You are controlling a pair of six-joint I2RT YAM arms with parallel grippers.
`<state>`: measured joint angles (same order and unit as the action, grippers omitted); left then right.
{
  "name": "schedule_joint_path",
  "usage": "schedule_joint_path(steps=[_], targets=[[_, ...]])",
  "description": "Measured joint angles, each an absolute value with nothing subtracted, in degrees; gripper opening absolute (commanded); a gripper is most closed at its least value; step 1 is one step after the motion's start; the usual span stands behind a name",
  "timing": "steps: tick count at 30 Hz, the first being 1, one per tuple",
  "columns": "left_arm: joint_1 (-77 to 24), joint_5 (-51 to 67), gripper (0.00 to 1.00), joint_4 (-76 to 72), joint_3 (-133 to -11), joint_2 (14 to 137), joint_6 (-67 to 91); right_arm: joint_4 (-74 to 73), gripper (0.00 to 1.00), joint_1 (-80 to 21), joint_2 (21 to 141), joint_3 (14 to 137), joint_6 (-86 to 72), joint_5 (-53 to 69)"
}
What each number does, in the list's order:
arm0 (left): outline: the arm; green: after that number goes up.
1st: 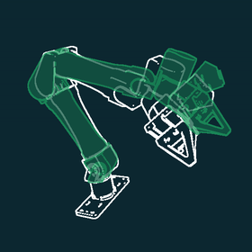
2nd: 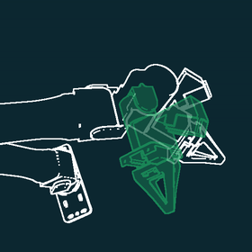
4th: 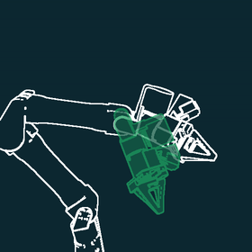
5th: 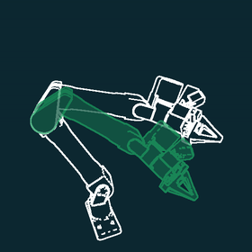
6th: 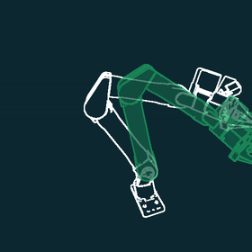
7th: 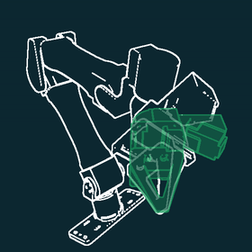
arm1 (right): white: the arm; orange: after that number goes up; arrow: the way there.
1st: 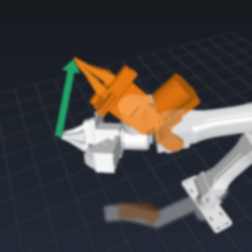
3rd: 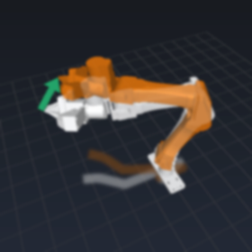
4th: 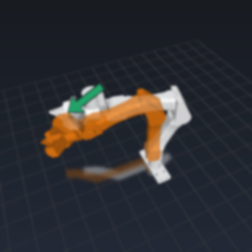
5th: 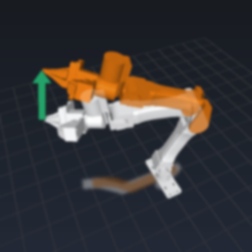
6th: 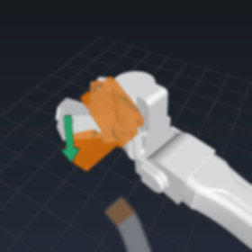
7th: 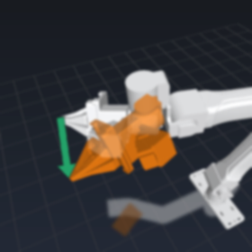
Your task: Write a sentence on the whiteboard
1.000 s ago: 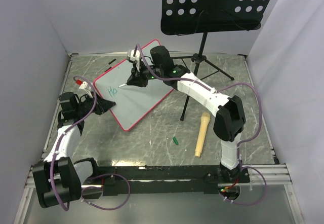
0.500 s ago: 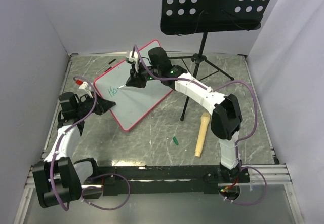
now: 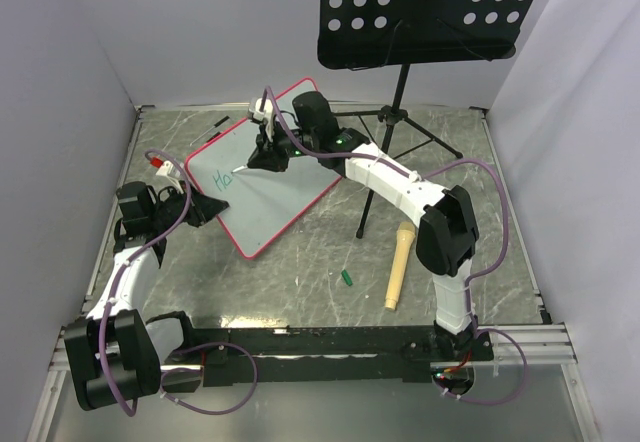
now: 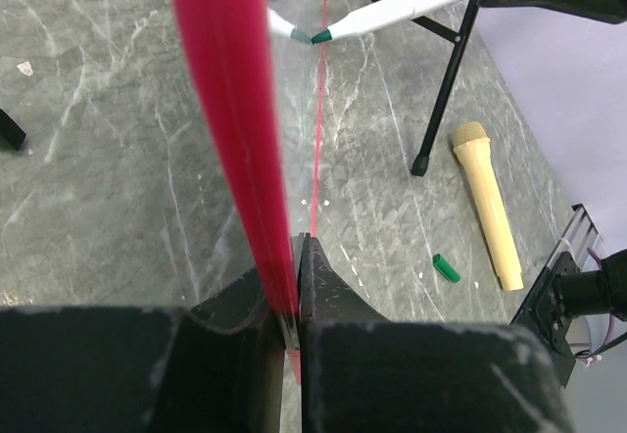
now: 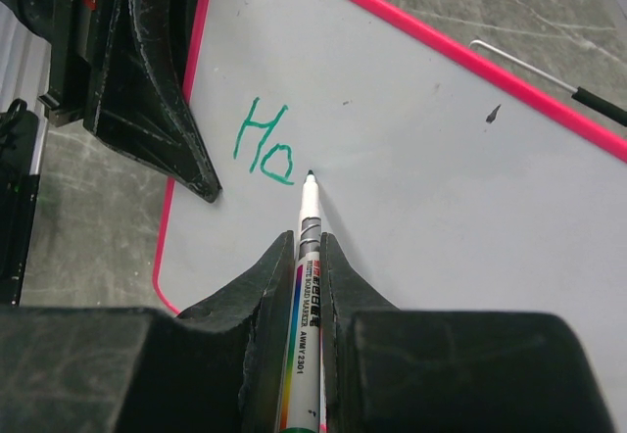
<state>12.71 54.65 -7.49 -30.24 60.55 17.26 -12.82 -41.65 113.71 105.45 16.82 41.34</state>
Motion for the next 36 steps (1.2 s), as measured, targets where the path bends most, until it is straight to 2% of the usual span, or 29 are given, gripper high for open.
schedule_joint_path(steps=[15,36], targets=[[12.7,54.8,0.01,-7.5,-30.2,60.6,17.3,-12.9,0.00,-41.7,113.8,105.6,16.8,41.3],[12.7,53.7,0.01,-6.6,-30.2,60.6,17.4,-11.6,0.00,-42.0,112.4,97.9,15.9,43.5]])
